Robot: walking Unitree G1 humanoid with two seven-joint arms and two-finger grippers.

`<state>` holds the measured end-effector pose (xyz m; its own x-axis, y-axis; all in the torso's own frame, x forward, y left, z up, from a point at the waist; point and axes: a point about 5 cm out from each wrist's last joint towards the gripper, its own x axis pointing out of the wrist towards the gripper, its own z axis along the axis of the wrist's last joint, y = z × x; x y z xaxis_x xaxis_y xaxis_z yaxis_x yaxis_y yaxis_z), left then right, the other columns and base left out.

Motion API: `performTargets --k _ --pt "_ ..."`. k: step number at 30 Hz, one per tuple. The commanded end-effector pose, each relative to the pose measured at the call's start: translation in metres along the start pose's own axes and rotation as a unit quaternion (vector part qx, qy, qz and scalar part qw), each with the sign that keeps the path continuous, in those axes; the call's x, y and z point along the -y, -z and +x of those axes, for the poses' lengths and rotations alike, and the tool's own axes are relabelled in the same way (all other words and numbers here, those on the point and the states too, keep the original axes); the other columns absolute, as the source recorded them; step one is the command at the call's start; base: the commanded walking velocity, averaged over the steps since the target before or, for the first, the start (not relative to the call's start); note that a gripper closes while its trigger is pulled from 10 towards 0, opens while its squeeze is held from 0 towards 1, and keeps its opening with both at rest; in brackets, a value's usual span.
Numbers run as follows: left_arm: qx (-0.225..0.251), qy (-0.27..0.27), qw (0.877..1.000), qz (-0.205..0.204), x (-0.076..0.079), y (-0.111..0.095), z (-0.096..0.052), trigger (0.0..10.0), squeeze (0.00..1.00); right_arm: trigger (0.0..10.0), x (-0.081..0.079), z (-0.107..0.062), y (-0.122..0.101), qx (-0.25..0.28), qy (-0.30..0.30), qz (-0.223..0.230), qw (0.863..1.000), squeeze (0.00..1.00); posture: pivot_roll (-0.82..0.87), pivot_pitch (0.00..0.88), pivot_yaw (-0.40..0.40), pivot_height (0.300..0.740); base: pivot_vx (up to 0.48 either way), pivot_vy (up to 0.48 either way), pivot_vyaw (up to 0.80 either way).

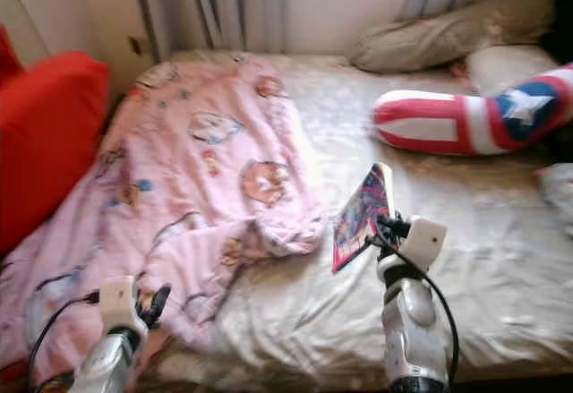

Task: Clean up the room

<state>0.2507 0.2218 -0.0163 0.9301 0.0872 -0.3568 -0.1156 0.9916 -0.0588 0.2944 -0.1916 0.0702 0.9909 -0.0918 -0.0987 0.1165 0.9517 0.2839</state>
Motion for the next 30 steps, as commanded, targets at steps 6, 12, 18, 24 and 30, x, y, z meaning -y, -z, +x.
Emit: performTargets --k 6,12,18,24,30 --pt "-0.005 0.002 1.000 0.003 0.0005 0.0050 -0.0031 10.0 0.00 10.0 -0.0006 0.0014 -0.0062 0.011 -0.009 -0.007 1.000 0.00 0.01 0.099 -0.027 0.740 0.000 -0.480 0.00" --pt "-0.007 0.004 1.000 0.004 0.0001 0.0063 -0.0041 10.0 0.00 10.0 -0.0015 0.0009 -0.0060 0.010 -0.022 -0.015 1.000 0.00 0.01 0.090 -0.022 0.740 0.000 -0.480 0.00" --pt "-0.005 0.010 1.000 0.002 0.0022 0.0058 -0.0036 10.0 0.00 10.0 -0.0062 -0.0008 -0.0037 0.009 -0.038 -0.028 0.999 0.00 0.01 0.081 -0.021 0.740 0.000 -0.480 0.32" --pt "-0.005 0.013 1.000 0.002 0.0030 0.0064 -0.0041 10.0 0.00 10.0 -0.0072 -0.0015 -0.0002 -0.001 -0.043 -0.024 0.999 0.00 0.01 0.074 -0.020 0.740 0.000 -0.480 0.11" --pt "-0.007 0.014 1.000 0.003 0.0037 0.0082 -0.0052 10.0 0.00 10.0 -0.0089 -0.0028 0.0008 -0.002 -0.049 -0.022 0.999 0.00 0.01 0.075 -0.019 0.740 0.000 -0.453 0.00"
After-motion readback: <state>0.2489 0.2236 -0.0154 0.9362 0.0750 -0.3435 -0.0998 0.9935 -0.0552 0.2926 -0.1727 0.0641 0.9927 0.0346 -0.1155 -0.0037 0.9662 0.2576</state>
